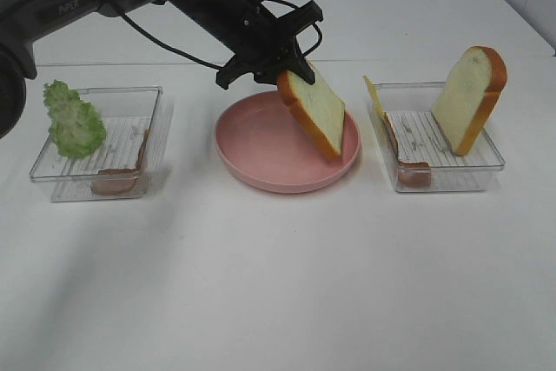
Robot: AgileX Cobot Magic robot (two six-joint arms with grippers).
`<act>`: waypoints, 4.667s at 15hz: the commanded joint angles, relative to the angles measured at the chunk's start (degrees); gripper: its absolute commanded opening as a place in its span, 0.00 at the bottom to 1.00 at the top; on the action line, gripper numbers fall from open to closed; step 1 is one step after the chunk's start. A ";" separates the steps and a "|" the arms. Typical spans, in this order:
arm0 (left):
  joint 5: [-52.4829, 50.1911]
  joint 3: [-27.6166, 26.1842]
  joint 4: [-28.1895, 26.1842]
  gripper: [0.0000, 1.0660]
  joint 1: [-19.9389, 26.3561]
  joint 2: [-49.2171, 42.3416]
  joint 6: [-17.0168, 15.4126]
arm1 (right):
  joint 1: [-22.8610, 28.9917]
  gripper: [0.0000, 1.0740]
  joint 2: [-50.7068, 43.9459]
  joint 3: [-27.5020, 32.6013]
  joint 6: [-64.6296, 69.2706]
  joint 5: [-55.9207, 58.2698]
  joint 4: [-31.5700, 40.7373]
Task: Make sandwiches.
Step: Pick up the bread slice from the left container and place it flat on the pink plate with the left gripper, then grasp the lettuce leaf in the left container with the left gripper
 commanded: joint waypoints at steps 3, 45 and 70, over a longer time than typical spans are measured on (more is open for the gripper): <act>4.35 -0.11 4.81 0.00 -0.23 0.86 -5.67 | -0.29 0.85 -1.43 0.17 -0.17 -0.46 0.00; 18.91 16.96 35.18 0.83 9.34 -35.64 1.72 | -0.29 0.85 -1.43 0.17 -0.17 -0.46 0.00; -3.15 39.76 25.61 0.82 27.79 -27.39 10.77 | -0.29 0.85 -1.43 0.17 -0.17 -0.46 0.00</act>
